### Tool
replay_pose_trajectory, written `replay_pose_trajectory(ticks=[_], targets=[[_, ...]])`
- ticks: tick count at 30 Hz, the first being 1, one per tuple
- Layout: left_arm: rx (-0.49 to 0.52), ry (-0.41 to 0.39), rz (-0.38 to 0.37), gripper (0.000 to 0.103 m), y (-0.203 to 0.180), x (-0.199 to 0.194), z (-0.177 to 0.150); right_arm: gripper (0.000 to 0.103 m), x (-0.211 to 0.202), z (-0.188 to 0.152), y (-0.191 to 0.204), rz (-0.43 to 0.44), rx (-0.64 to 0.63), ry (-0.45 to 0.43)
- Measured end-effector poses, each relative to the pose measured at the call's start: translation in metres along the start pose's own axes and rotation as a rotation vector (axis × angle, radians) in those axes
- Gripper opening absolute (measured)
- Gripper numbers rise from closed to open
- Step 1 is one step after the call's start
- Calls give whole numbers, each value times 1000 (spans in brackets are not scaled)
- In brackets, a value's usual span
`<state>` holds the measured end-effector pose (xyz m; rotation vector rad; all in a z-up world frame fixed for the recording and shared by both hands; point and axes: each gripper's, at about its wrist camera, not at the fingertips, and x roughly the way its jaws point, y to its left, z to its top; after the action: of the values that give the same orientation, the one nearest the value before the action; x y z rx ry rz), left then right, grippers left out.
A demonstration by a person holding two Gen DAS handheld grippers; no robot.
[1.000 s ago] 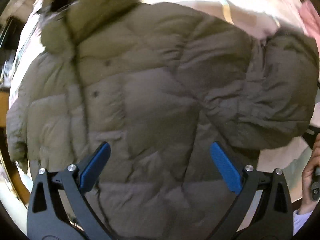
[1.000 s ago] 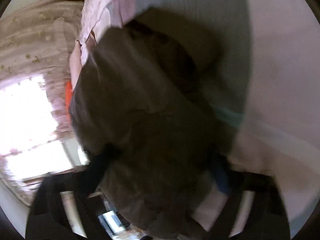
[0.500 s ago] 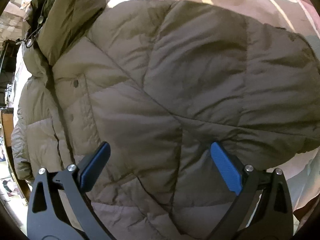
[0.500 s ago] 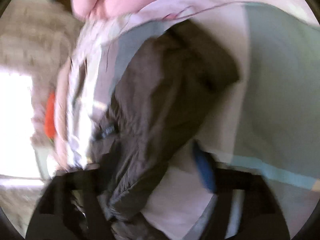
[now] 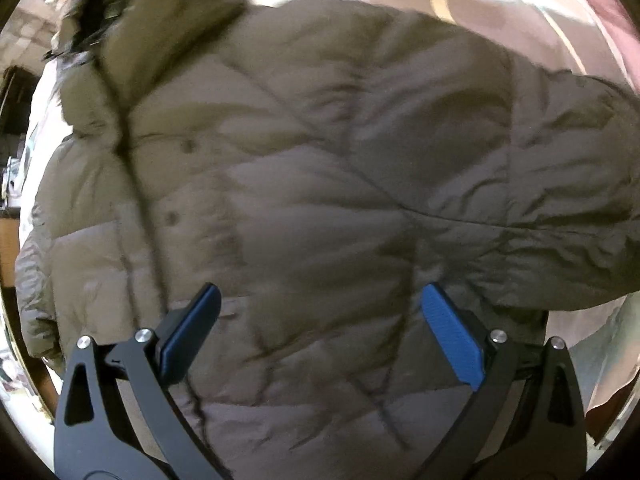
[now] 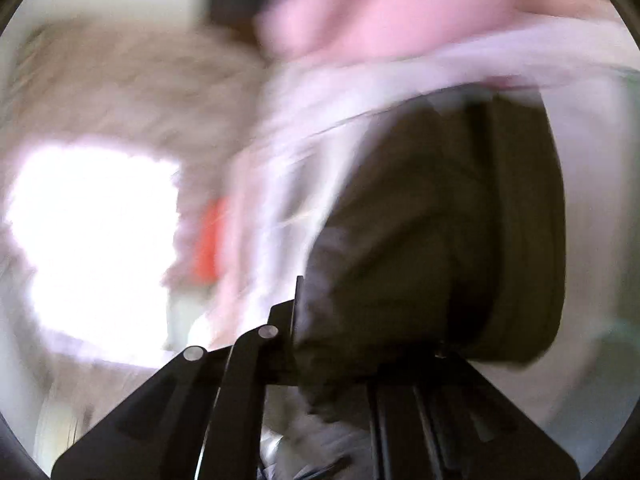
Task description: Fold large clothes
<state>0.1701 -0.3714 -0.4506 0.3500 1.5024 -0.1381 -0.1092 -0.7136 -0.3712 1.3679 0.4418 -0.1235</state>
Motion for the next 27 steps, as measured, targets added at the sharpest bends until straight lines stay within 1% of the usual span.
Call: replay_pose_trajectory(ticks=[1,2,3,4,5,6,7,8,9,10,11,13,15,16,17,18,19,22,24,25,26,27], targets=[[-20,-20,17,101,14,-7,-1,10,16,-17,33,73,-63,89],[-45,-43,46,101,28,-12,-1,12,31,-32,55,115,-108,166],[-67,-58,74,101,41,-15,-2,20,49,-56,80,155,-164,274],[-114,-68,123,101,63,-19,-3,39,64,-83,102,184,-220,381],[-155,-64,152,101,82,-19,-4,53,76,-114,123,191,-290,483],[-205,-54,178,101,103,-18,-8,72,80,-148,141,176,-379,546],[-275,-41,207,101,135,-16,-14,82,78,-162,147,164,-421,549],[-331,-29,226,101,160,-15,-19,87,71,-180,152,139,-476,531],[-367,-19,239,101,178,-18,-21,97,64,-190,149,119,-486,510],[-420,-4,243,101,208,-12,-36,100,59,-200,138,86,-450,493],[-450,5,235,101,224,-7,-43,100,58,-205,128,64,-407,498],[-510,20,195,101,254,-5,-58,100,64,-214,92,-24,-269,540],[-547,27,140,101,263,0,-65,100,70,-224,50,-117,-97,552],[-564,29,97,101,261,4,-66,100,69,-233,30,-160,-12,548],[-570,28,52,101,260,8,-64,100,83,-231,27,-182,26,545],[-566,25,8,101,257,12,-57,100,80,-238,20,-205,48,537],[-558,18,-15,101,256,14,-53,100,77,-245,16,-221,50,530],[-519,-18,-73,101,237,20,-21,100,75,-262,16,-239,55,511],[-492,-1,-143,101,223,27,0,100,78,-265,11,-235,76,508],[-473,22,-185,101,212,33,11,100,74,-267,6,-237,83,504],[-459,29,-233,92,203,37,19,100,71,-271,-4,-242,84,501],[-454,30,-267,47,198,38,22,100,70,-273,-5,-249,80,497]])
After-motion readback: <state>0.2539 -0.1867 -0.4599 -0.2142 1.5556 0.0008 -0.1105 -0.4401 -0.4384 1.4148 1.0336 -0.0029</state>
